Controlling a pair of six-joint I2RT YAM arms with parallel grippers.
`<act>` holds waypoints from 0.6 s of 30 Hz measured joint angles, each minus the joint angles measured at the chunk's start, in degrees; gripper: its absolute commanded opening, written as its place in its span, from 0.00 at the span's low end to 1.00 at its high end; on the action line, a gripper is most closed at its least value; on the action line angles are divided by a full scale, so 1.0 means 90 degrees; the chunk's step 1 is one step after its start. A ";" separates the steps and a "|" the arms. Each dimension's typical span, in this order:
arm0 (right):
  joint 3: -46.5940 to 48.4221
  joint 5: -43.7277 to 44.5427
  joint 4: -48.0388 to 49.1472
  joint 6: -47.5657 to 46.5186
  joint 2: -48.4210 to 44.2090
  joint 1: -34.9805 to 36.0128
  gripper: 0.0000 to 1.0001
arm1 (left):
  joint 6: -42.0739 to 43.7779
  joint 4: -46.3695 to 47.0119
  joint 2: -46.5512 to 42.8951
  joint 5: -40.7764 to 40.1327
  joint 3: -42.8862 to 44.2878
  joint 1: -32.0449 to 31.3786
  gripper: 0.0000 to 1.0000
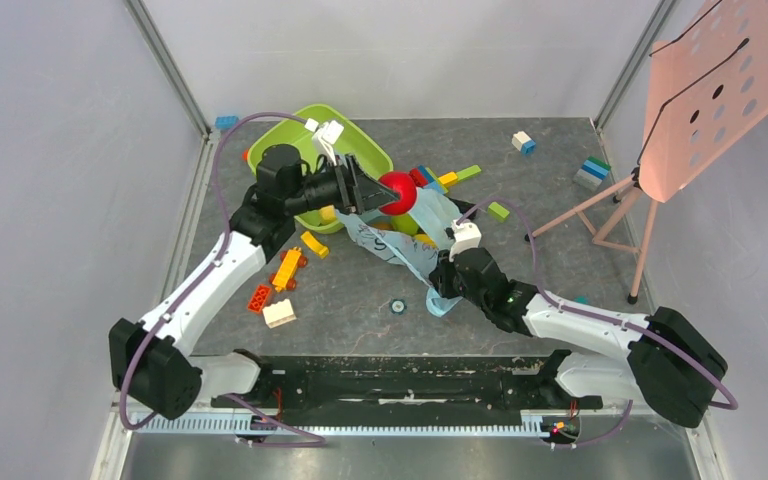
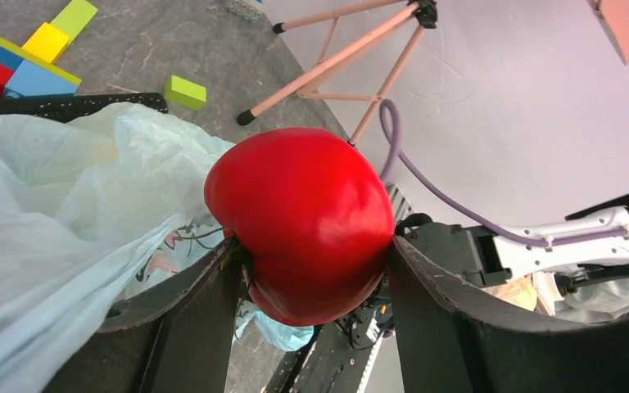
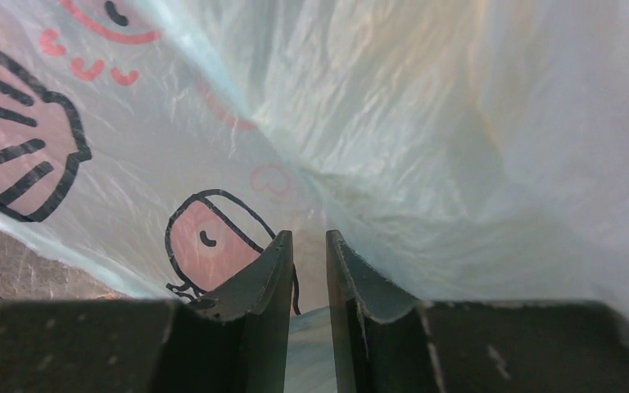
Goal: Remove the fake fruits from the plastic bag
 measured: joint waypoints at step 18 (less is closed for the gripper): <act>-0.0114 -0.0119 -0.0044 0.0117 -0.0066 0.0000 0.25 | -0.0155 0.2710 -0.0049 -0.0950 -0.1433 -0.0770 0.64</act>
